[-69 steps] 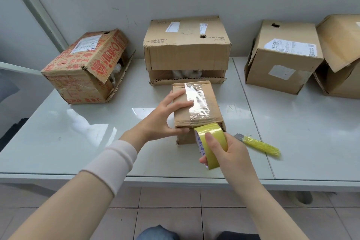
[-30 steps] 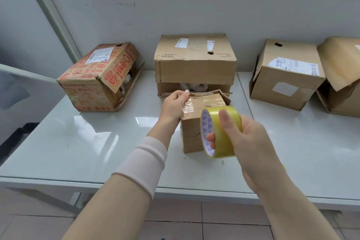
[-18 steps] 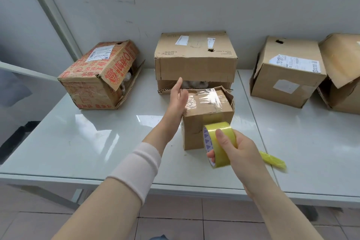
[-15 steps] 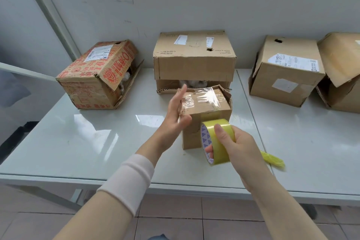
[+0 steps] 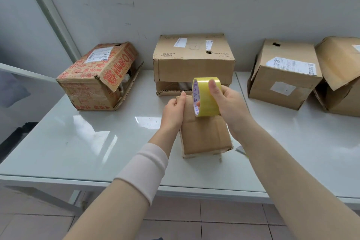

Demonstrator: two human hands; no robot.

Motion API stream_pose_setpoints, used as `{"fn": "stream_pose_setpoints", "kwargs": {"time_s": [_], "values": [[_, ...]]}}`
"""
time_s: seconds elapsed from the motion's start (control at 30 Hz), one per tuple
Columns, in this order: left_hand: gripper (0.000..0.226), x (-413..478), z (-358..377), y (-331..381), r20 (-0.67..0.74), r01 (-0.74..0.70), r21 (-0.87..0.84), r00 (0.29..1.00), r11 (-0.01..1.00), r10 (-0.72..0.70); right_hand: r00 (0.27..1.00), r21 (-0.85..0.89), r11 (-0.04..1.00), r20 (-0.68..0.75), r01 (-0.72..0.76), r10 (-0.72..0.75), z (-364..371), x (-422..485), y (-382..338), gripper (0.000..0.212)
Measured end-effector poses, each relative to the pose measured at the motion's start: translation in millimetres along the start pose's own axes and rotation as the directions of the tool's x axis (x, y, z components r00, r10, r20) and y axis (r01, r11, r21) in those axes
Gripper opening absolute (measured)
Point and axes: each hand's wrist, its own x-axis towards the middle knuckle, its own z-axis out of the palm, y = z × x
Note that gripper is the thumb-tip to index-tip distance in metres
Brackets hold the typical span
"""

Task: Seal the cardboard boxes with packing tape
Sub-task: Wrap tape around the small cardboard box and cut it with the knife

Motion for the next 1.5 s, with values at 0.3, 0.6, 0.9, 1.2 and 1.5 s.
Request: {"fn": "stream_pose_setpoints", "kwargs": {"time_s": [0.3, 0.6, 0.9, 1.2, 1.5], "values": [[0.021, 21.5, 9.6, -14.1, 0.017, 0.059, -0.075, 0.998, 0.995, -0.058, 0.996, -0.097, 0.992, -0.026, 0.082, -0.085, 13.5, 14.8, 37.4, 0.017], [0.018, 21.5, 12.2, -12.3, -0.013, 0.078, -0.071, 0.997, 0.994, -0.079, 0.992, 0.006, 0.996, -0.084, 0.090, -0.089, 9.2, -29.0, 38.4, 0.039], [0.019, 22.5, 12.2, -14.1, -0.027, 0.084, -0.045, 0.996, 0.995, -0.085, 0.987, -0.008, 0.999, -0.149, 0.052, -0.053, 10.5, -53.9, 24.1, 0.037], [0.023, 22.7, 13.4, -16.4, -0.042, 0.068, -0.034, 0.997, 0.997, -0.069, 0.986, -0.049, 0.995, -0.146, -0.086, 0.078, -2.7, -100.2, 24.7, 0.039], [0.023, 23.3, 12.8, -16.9, -0.038, 0.059, -0.018, 0.998, 0.998, -0.059, 0.962, -0.129, 0.965, -0.182, -0.229, 0.204, 1.4, -109.0, 54.2, 0.031]]}}
